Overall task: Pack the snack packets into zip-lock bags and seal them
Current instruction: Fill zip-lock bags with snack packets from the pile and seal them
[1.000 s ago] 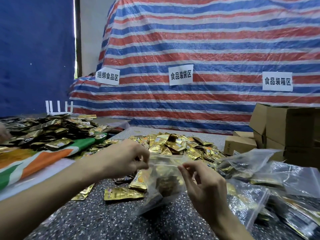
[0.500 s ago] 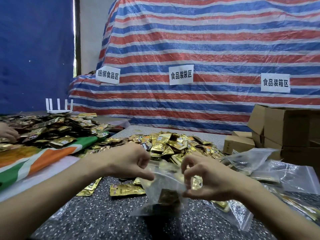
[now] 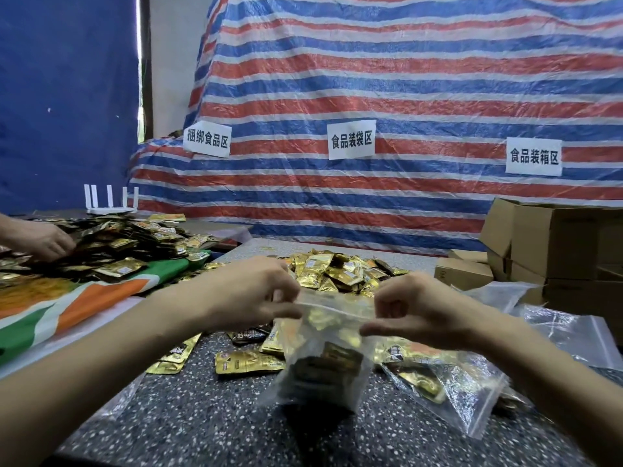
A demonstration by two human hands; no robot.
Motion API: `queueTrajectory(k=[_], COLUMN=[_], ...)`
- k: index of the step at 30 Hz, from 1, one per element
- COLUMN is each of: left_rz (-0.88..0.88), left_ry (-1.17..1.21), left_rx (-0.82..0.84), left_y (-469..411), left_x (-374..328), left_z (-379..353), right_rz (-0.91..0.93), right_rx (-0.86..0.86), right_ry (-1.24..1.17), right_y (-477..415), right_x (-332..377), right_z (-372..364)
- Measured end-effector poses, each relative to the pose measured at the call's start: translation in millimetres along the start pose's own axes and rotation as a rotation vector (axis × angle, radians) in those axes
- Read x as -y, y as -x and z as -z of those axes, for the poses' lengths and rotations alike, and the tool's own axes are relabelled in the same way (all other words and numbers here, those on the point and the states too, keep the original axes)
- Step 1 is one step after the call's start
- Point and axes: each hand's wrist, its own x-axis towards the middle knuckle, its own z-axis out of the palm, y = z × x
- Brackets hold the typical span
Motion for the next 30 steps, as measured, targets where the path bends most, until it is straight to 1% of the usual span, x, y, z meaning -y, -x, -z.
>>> queueTrajectory(k=[2, 4, 7, 10, 12, 15, 16, 18, 20, 22, 24, 26, 30], left_rz=[0.000, 0.010, 0.038, 0.073, 0.077, 0.042, 0.044, 0.089, 0.178, 0.278, 0.346, 0.384, 0.418], left_ry=[0.059, 0.119, 0.232, 0.405, 0.506, 0.636, 0.694, 0.785, 0.867, 0.993, 1.139, 1.220, 1.156], left_rx=[-0.088, -0.139, -0.154, -0.133, -0.123, -0.190, -0.211, -0.224, -0.233, -0.229, -0.206, -0.206, -0.257], left_y=[-0.3, -1.5, -5.8, -11.9, -15.1, -19.0, -19.6, -19.2, -17.8, -15.7, -14.8, -14.3, -12.5], left_x=[3.3, 5.1, 5.7, 6.6, 8.4, 12.5, 14.4, 19.6, 27.1, 33.3, 37.1, 39.9, 49.5], left_z=[4.0, 5.3, 4.6, 2.1, 1.8, 1.8, 1.1, -1.7, -5.5, -8.6, -12.2, -12.9, -9.7], right_rz=[-0.006, -0.011, -0.012, -0.067, -0.104, -0.118, -0.128, -0.158, -0.189, -0.215, -0.221, -0.210, -0.230], right_rx=[-0.054, -0.090, -0.095, -0.082, -0.117, -0.187, -0.173, -0.090, -0.011, 0.004, -0.042, -0.126, -0.283], right_ry=[-0.047, -0.091, -0.176, -0.148, -0.115, -0.131, -0.157, -0.211, -0.261, -0.321, -0.372, -0.427, -0.567], right_y=[2.9, 5.8, 7.7, 6.0, 3.7, 2.2, 2.6, 6.0, 10.3, 12.0, 11.0, 8.8, 6.8], right_x=[1.3, 2.6, 4.2, 3.5, 1.6, 1.4, 1.5, 0.2, -2.8, -6.1, -8.1, -9.5, -13.3], right_z=[8.1, 16.8, 26.3, 24.4, 20.4, 20.6, 22.9, 27.8, 29.3, 28.3, 25.8, 25.0, 25.1])
